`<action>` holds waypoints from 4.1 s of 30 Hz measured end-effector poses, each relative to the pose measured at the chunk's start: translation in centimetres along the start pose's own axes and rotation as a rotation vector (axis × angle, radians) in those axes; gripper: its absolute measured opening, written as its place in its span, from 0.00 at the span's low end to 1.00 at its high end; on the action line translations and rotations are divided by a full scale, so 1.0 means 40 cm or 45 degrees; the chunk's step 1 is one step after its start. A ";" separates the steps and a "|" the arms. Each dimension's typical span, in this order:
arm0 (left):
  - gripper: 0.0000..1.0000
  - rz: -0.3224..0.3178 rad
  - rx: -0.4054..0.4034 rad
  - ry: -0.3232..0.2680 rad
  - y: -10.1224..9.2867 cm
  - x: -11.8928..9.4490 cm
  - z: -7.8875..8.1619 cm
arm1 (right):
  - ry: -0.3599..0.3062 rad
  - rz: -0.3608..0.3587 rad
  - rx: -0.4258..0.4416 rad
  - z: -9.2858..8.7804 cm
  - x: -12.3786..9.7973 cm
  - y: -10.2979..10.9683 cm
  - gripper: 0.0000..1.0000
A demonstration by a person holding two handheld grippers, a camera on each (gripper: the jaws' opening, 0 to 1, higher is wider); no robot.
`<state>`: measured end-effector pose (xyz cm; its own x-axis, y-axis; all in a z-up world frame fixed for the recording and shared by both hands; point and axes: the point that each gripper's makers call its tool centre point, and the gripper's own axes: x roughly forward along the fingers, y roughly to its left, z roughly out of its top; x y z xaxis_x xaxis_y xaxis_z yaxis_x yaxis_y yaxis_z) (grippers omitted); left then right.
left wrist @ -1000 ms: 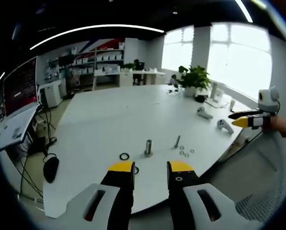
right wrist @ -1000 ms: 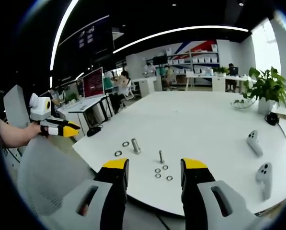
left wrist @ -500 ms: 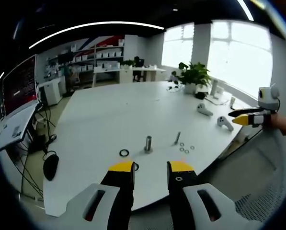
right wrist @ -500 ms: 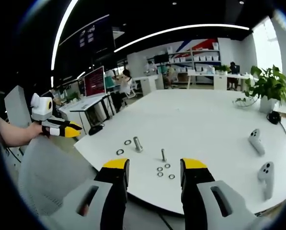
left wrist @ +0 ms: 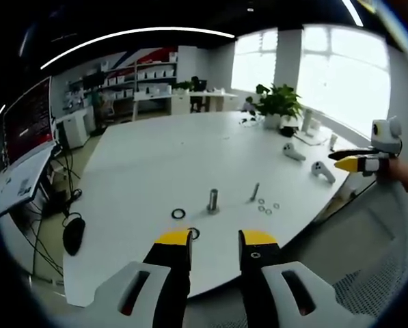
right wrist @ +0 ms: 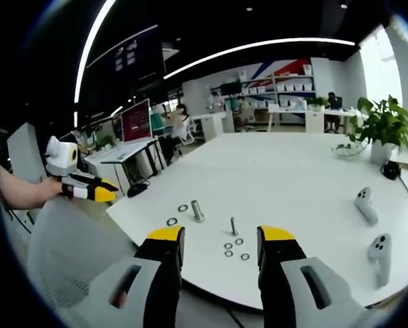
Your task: Place the washer onto the threaded stud by aligning its center hole with the stud, sliding it down to the base, and recovering from edge contact or off-axis alignment until the washer reaches the visible bottom stop.
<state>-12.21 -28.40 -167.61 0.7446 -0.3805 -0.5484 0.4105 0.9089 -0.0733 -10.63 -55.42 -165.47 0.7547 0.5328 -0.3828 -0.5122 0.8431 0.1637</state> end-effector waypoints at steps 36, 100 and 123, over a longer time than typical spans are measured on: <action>0.30 -0.010 0.004 0.445 0.086 0.129 -0.076 | 0.004 -0.027 0.031 -0.003 -0.004 -0.014 0.44; 0.29 -0.131 0.343 1.002 0.115 0.437 -0.226 | 0.010 -0.042 0.041 -0.005 -0.001 -0.022 0.40; 0.19 -0.154 0.416 1.034 0.114 0.440 -0.224 | 0.014 -0.047 0.043 -0.006 -0.002 -0.025 0.39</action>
<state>-1.94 -29.41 -185.04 0.1337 -0.1194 -0.9838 0.6844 0.7291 0.0045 -10.29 -56.31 -165.82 0.7682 0.5007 -0.3990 -0.4698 0.8642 0.1801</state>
